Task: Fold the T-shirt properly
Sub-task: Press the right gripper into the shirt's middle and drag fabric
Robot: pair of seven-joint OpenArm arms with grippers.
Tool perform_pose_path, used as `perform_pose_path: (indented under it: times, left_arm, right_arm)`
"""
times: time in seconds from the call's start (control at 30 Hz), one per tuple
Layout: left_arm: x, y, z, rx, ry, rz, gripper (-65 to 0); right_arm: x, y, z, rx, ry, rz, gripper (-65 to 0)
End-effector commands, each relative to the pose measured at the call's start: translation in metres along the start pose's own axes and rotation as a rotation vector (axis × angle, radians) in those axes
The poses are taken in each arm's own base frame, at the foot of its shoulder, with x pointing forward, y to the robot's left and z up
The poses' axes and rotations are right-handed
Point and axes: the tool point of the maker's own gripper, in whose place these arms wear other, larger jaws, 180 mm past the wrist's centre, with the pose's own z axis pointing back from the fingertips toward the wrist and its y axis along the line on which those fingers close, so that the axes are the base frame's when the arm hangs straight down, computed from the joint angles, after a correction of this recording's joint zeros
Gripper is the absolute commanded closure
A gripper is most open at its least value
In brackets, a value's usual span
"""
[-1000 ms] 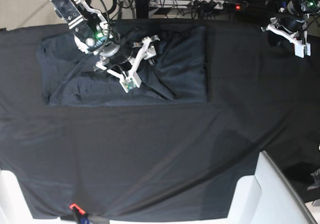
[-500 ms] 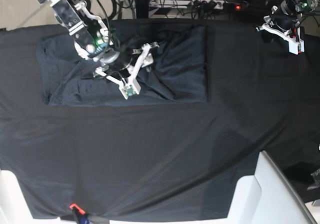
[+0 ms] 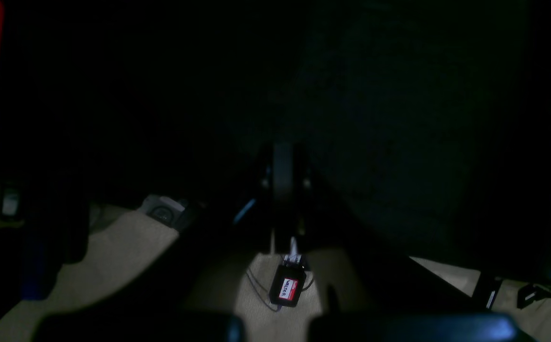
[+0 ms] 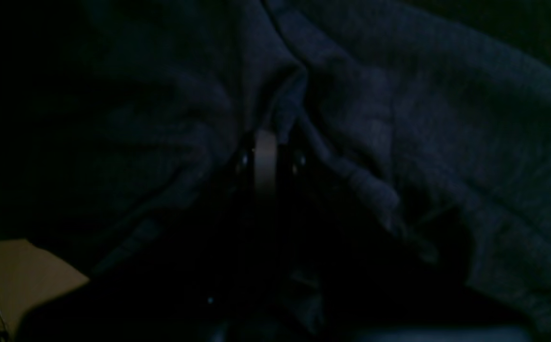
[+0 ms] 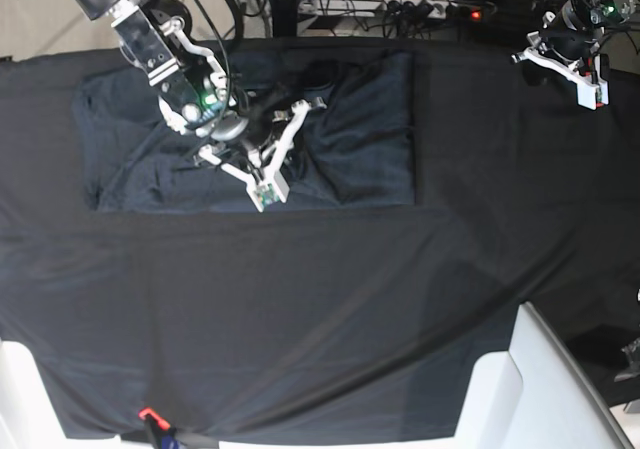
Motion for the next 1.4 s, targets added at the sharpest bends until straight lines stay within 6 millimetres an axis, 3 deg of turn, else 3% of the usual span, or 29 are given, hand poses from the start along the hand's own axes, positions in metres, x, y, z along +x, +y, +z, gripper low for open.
perform_pose_path:
  times: [0.0,0.27,0.5,0.67,0.73,0.9,1.0,1.13,1.23,1.37]
  left_arm:
    - [0.011,0.003,0.004,0.001,-0.031,-0.015,0.0]
    - [0.011,0.003,0.004,0.001,-0.031,-0.015,0.0]
    - [0.012,0.002,0.004,0.0,-0.033,-0.015,0.0]
    - [0.012,0.002,0.004,0.0,-0.033,-0.015,0.0]
    - [0.012,0.002,0.004,0.0,-0.033,-0.015,0.0]
    - [0.012,0.002,0.004,0.0,-0.033,-0.015,0.0]
    - [0.012,0.002,0.004,0.0,-0.033,-0.015,0.0]
    - [0.012,0.002,0.004,0.0,-0.033,-0.015,0.0]
    - [0.011,0.003,0.003,0.0,-0.032,-0.014,0.0]
    - [0.011,0.003,0.003,0.0,-0.032,-0.014,0.0]
  right_arm:
    - [0.021,0.0,0.001,0.004,-0.051,0.011,0.0]
    - [0.042,-0.011,0.001,-0.015,-0.061,0.035,0.0]
    - [0.031,-0.018,-0.006,-0.031,-0.024,0.023,-0.2]
    - [0.034,-0.039,-0.004,-0.072,-0.035,-0.028,-0.9]
    - [0.036,-0.044,-0.003,-0.081,-0.041,-0.039,-6.2]
    - [0.039,-0.048,-0.002,-0.091,-0.05,-0.043,-28.8]
    - [0.039,-0.049,-0.001,-0.093,-0.05,-0.04,-37.4]
    - [0.046,-0.047,0.004,-0.092,-0.105,-0.039,-37.5]
    - [0.052,-0.035,0.027,-0.072,-0.229,-0.021,-37.5]
    - [0.037,-0.01,0.048,-0.025,-0.216,-0.028,-37.5]
